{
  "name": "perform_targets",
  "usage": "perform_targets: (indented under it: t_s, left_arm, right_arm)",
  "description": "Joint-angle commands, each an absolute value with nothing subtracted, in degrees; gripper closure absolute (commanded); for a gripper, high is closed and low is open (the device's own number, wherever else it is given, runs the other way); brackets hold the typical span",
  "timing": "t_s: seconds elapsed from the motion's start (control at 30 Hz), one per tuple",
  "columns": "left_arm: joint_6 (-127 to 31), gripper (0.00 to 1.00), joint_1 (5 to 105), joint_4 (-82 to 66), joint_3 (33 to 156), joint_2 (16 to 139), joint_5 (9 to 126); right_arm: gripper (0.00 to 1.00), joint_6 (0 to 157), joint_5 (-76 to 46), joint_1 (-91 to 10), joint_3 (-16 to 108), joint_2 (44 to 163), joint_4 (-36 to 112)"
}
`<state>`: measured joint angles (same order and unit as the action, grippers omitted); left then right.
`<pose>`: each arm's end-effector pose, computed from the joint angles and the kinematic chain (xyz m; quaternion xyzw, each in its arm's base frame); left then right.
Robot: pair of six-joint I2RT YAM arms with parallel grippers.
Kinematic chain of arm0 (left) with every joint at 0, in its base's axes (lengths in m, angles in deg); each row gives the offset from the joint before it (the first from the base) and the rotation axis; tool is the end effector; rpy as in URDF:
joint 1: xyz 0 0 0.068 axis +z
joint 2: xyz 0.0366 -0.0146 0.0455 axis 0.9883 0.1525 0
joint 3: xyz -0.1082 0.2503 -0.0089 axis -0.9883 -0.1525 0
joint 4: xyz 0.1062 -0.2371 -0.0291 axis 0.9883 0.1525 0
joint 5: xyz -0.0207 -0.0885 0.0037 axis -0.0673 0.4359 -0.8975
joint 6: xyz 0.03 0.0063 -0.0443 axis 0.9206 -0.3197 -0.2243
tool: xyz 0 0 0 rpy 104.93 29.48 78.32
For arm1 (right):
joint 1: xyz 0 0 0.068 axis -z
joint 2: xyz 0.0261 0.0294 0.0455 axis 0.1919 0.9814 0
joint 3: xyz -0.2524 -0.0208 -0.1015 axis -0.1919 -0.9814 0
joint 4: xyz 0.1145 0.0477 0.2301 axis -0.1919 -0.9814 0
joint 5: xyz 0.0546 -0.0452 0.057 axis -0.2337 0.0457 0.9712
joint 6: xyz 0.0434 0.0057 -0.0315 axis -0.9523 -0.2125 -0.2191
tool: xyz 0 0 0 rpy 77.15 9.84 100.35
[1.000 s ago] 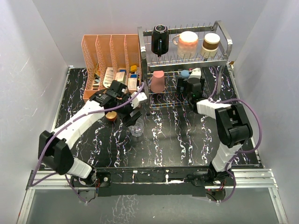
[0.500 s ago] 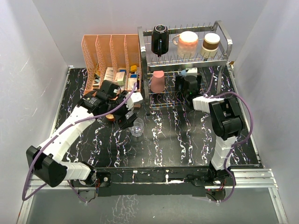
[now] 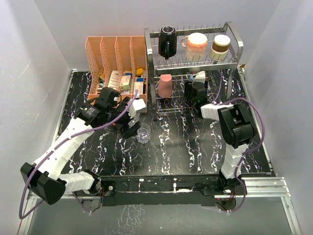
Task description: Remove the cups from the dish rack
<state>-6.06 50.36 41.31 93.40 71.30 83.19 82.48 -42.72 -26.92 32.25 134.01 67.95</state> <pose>0.2029 -0.1379 0.3520 0.5303 0.7379 -0.1911 0.3712 0.4089 0.1036 0.1746 0.0064 0.8132 -0.0461 0.5801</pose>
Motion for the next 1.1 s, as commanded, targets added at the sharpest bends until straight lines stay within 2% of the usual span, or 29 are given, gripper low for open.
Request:
perform_targets:
  t_s: [0.0, 0.23, 0.47, 0.5, 0.67, 0.77, 0.83, 1.07]
  left_arm:
    - [-8.7, 0.03, 50.1, 40.7, 93.0, 69.0, 86.5]
    - [-11.9, 0.03, 50.1, 37.2, 92.9, 67.5, 85.7]
    - [-12.6, 0.03, 50.1, 34.6, 91.0, 65.2, 85.5]
    - [-12.6, 0.03, 50.1, 34.5, 91.0, 65.2, 85.6]
    - [-12.4, 0.03, 50.1, 34.4, 91.1, 65.0, 85.9]
    - [-11.7, 0.03, 50.1, 34.1, 90.5, 64.5, 85.7]
    - [-11.0, 0.03, 50.1, 34.0, 90.0, 64.2, 85.9]
    - [-9.1, 0.03, 50.1, 34.1, 89.2, 64.0, 86.0]
  right_arm:
    - [0.55, 82.9, -44.9, -28.6, 27.8, 127.1, 72.4]
    - [0.63, 81.7, -46.6, -30.7, 18.7, 117.8, 74.2]
    - [0.65, 80.5, -47.2, -32.8, 10.6, 109.0, 74.0]
    - [0.63, 80.5, -47.6, -32.7, 10.1, 108.8, 74.3]
    - [0.19, 78.9, -46.9, -30.5, 13.1, 111.9, 72.0]
    - [0.05, 78.0, -43.6, -28.3, 16.7, 115.1, 70.1]
    - [0.02, 78.9, -42.2, -27.5, 19.0, 117.4, 70.2]
    - [0.02, 81.4, -40.1, -26.3, 27.8, 127.6, 72.3]
